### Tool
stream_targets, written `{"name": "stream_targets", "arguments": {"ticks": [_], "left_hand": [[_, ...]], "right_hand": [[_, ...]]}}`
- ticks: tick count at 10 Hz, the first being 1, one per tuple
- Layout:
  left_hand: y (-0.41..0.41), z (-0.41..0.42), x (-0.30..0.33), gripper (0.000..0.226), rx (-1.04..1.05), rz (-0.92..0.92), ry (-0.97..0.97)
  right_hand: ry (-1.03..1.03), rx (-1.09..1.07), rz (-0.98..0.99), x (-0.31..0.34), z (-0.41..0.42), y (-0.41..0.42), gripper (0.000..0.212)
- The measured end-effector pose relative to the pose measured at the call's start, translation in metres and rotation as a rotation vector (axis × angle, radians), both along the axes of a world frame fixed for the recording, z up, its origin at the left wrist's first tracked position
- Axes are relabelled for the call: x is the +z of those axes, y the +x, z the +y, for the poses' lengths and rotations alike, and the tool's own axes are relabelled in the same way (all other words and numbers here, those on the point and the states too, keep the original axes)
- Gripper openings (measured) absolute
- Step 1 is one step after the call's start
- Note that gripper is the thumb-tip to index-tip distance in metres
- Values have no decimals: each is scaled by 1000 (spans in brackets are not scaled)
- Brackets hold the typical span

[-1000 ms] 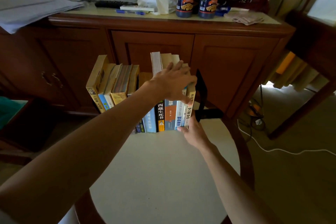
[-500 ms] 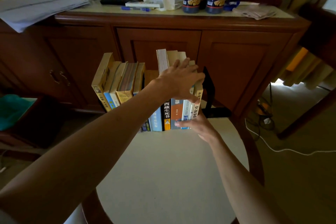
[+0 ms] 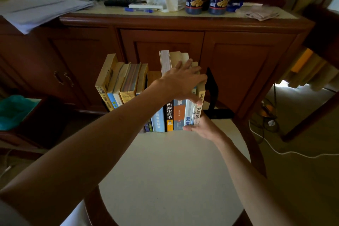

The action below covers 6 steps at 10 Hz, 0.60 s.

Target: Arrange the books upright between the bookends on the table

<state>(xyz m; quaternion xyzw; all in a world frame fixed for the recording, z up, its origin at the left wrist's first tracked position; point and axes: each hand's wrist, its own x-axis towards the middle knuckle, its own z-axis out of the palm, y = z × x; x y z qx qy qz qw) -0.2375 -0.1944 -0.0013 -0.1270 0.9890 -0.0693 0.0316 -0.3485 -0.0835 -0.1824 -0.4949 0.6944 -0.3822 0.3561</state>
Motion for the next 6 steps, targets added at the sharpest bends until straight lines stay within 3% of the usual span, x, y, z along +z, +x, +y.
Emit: {"name": "stream_targets", "arguments": {"ticks": [1,2,3,4,5,6], "left_hand": [[2,-1,4,86,1,-12,2],[2,-1,3,86,-7,-12,0],[1,-1,7,81,2,-17,13],[6,5,5,77,35,55,69],[29,18,6,77,17,258,80],[75,48,-16,65,63,614,112]], "right_hand": [[67,-68,84,3,9,5,62],[94,-99,92,4,11,7,52],[87,-142,60,7,14,11,57],[62,-181,22,-7,27,15,84],[67,-193,102,-14,43,25,91],[-18,-279,195,-12,58,44,82]]}}
